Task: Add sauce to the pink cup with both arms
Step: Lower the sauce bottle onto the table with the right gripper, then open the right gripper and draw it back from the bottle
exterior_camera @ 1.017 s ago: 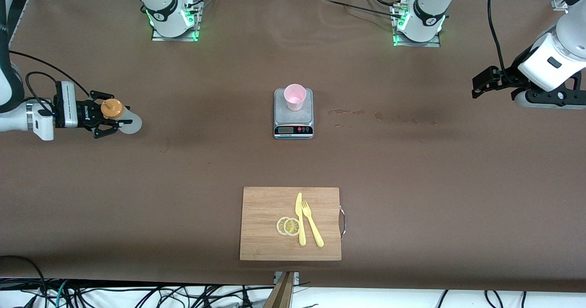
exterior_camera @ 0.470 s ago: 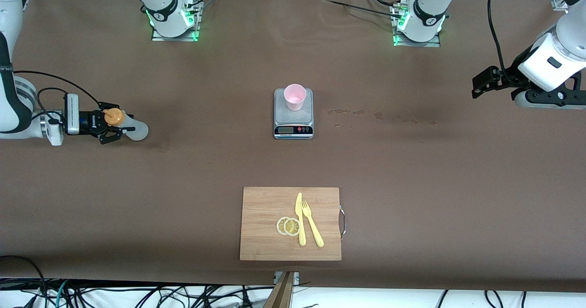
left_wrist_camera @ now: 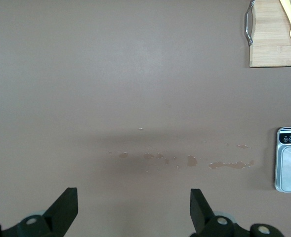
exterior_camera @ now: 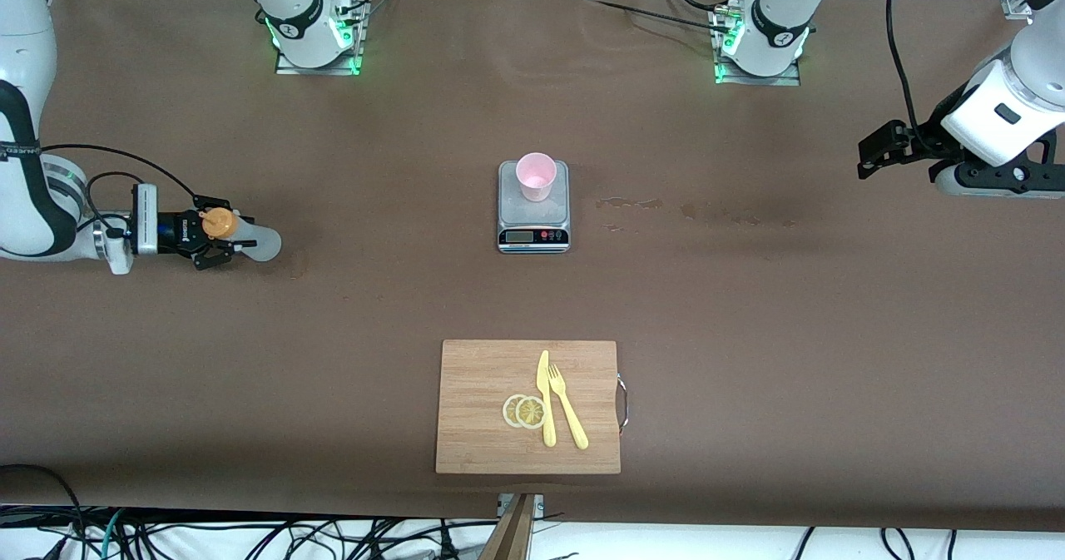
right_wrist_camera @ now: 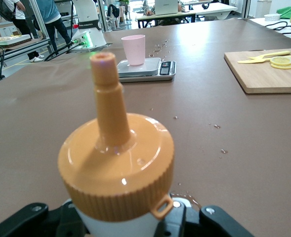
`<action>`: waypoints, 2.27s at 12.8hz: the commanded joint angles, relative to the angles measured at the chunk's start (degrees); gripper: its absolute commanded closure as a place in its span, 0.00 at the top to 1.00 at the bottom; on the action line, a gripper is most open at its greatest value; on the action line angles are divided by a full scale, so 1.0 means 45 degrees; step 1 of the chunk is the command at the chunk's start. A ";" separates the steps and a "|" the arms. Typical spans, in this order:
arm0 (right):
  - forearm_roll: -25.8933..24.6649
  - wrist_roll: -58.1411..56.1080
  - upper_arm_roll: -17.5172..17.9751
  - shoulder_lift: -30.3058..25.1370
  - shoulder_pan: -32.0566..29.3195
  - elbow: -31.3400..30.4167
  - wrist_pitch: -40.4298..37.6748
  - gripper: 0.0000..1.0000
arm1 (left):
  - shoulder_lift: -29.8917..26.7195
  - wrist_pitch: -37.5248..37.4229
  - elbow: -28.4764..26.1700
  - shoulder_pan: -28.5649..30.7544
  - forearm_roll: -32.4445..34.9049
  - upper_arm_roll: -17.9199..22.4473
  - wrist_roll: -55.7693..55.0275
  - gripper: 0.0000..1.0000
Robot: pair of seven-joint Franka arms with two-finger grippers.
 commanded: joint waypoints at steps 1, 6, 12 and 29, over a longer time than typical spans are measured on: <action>0.0292 -0.0031 0.0043 0.0053 -0.0174 0.0325 -0.0320 0.49 | 0.0121 -0.0289 0.0345 0.0012 -0.0234 -0.0005 -0.0018 1.00; 0.0545 0.0008 -0.0035 0.0483 -0.0174 0.0423 -0.0300 0.64 | 0.0121 -0.0289 0.0345 0.0012 -0.0234 -0.0005 -0.0018 1.00; -0.0173 -0.0302 -0.0931 0.0425 -0.0174 0.1126 -0.0943 1.00 | 0.0121 -0.0289 0.0345 0.0031 -0.0234 0.0015 -0.0019 1.00; -0.5448 0.8320 -0.0486 -0.5314 0.0079 0.2064 -0.1670 1.00 | 0.0121 -0.0289 0.0365 0.0031 -0.0175 0.0014 -0.0018 1.00</action>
